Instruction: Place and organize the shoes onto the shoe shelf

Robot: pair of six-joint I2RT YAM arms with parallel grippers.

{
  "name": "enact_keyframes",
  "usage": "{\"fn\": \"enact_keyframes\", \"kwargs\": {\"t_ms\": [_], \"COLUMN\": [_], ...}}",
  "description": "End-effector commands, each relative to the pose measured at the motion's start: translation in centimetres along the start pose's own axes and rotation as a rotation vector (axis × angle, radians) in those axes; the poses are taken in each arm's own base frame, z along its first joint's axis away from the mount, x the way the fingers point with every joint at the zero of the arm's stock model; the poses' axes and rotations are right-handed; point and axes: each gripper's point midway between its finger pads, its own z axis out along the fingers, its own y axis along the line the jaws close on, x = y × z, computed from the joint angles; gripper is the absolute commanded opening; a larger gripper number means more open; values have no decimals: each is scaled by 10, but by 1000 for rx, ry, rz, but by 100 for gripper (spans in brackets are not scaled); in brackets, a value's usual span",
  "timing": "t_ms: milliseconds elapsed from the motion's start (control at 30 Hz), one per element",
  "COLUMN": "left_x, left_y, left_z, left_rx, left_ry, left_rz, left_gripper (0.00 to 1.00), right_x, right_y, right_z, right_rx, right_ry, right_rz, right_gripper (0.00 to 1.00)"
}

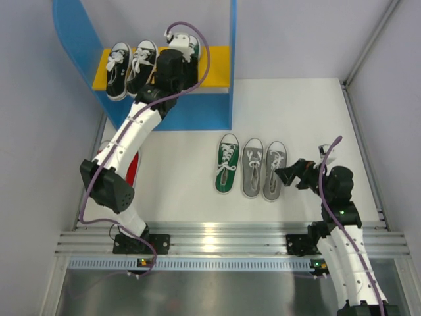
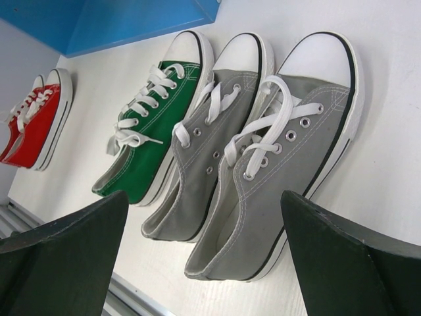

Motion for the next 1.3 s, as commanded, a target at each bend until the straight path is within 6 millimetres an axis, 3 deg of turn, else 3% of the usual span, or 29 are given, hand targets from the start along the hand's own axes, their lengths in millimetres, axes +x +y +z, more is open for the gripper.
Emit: {"fn": "enact_keyframes", "kwargs": {"t_ms": [0, 167, 233, 300, 333, 400, 433, 467, 533, 567, 600, 633, 667, 733, 967, 1267], "left_x": [-35, -35, -31, -1, 10, 49, 69, 99, 133, 169, 184, 200, 232, 266, 304, 325], "left_y": [7, -10, -35, -45, -73, -83, -107, -112, -131, -136, -150, -148, -146, -153, -176, -187], "left_z": [-10, -41, -60, -82, -99, -119, -137, -142, -160, -163, -171, -170, -168, -173, -177, -167], "left_rx": [-20, 27, 87, 90, 157, 165, 225, 238, 259, 274, 319, 286, 256, 246, 231, 205], "left_ry": [-128, -150, -172, -163, -173, -164, -142, -112, -80, -29, -19, -8, 35, 73, 86, 76], "left_rz": [-68, -91, -100, -100, -100, -131, -124, -127, -115, -108, -114, -109, -82, -68, -82, -83], "left_gripper": [97, 98, 98, 98, 98, 98, 98, 98, 99, 99, 99, 99, 99, 99, 98, 92], "right_x": [-6, -5, -5, -5, -4, -3, -3, -3, -3, -2, -2, -2, -2, -1, 0, 2], "right_y": [6, 6, 6, 6, 5, 4, 4, 4, 4, 4, 4, 4, 4, 2, 0, -2], "right_z": [2, 2, 2, 2, 2, 3, 3, 2, 2, 2, 2, 2, 2, 2, 1, 2], "right_rx": [-31, -33, -31, -29, -28, -25, -24, -22, -22, -22, -22, -21, -19, -13, 2, 6], "right_ry": [-17, -15, -17, -17, -19, -17, -14, -14, -11, -7, -10, -11, -8, -8, -7, 2], "right_rz": [-18, -16, -17, -15, -14, -11, -8, -10, -13, -13, -14, -12, -11, -11, -10, -6], "right_gripper": [99, 99, 99, 100, 100, 99, 100, 100, 99, 99, 99, 99, 99, 99, 99, 100]}}
